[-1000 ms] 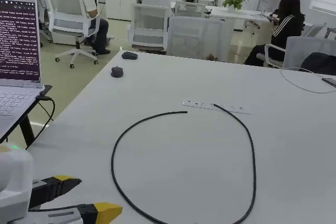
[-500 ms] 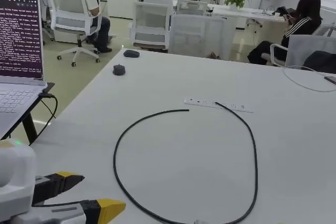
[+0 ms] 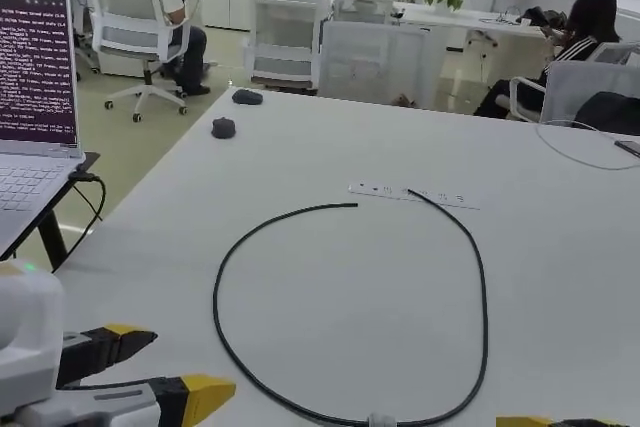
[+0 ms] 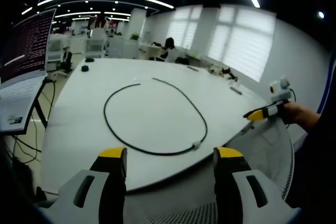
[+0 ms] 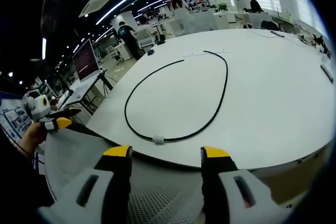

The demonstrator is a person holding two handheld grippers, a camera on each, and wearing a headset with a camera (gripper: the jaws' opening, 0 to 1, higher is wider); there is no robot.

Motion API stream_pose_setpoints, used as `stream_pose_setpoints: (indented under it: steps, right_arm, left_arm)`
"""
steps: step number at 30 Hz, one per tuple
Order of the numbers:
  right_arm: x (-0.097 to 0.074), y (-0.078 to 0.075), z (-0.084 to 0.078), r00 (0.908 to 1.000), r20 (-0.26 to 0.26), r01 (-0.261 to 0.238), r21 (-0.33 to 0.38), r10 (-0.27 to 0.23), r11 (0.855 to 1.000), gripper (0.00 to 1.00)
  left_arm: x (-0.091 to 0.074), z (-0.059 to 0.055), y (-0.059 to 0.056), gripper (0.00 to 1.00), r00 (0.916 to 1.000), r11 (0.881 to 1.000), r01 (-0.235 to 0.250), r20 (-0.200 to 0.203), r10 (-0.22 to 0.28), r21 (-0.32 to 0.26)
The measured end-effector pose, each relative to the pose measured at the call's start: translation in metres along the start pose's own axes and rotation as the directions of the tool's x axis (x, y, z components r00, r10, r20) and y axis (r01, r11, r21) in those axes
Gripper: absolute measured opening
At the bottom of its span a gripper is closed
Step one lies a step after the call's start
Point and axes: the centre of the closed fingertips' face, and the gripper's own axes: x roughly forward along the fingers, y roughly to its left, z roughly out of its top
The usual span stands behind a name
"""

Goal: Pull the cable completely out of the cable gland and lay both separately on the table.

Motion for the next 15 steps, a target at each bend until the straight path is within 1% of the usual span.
stream_pose_setpoints:
  steps: [4,8,11,12,14,15]
  right_arm:
    - [0.0,0.0006,-0.0013,0.9999,-0.01,-0.001,-0.007,0.001,1.0,0.53]
    - [-0.0002,0.0012,-0.0022,0.9999,-0.013,-0.004,0.0,0.004,1.0,0.54]
    - [-0.0008,0.0006,-0.002,0.9999,-0.011,0.003,-0.014,-0.003,1.0,0.54]
    - [-0.0002,-0.0002,-0.0023,0.9999,-0.017,-0.002,-0.021,0.002,1.0,0.54]
    - [0.0,-0.0003,-0.003,0.9997,-0.023,-0.002,-0.014,0.001,1.0,0.55]
    - [0.0002,0.0006,-0.0031,0.9997,-0.025,-0.004,-0.012,0.003,1.0,0.54]
  left_arm:
    - [-0.0002,-0.0007,0.0004,0.67,1.0,1.0,-0.002,-0.005,0.002,0.0]
    - [-0.0006,-0.0007,0.0006,0.68,1.0,1.0,-0.004,-0.005,0.004,-0.001]
    - [-0.0005,-0.0015,0.0001,0.67,0.9999,1.0,-0.003,-0.011,0.003,0.003]
    - [-0.0006,-0.0015,-0.0001,0.67,0.9999,1.0,-0.003,-0.012,0.003,0.004]
    - [-0.0003,-0.0015,0.0001,0.67,0.9999,1.0,-0.003,-0.013,0.003,0.004]
    - [-0.0001,-0.0018,0.0002,0.67,0.9998,1.0,-0.004,-0.017,0.005,0.008]
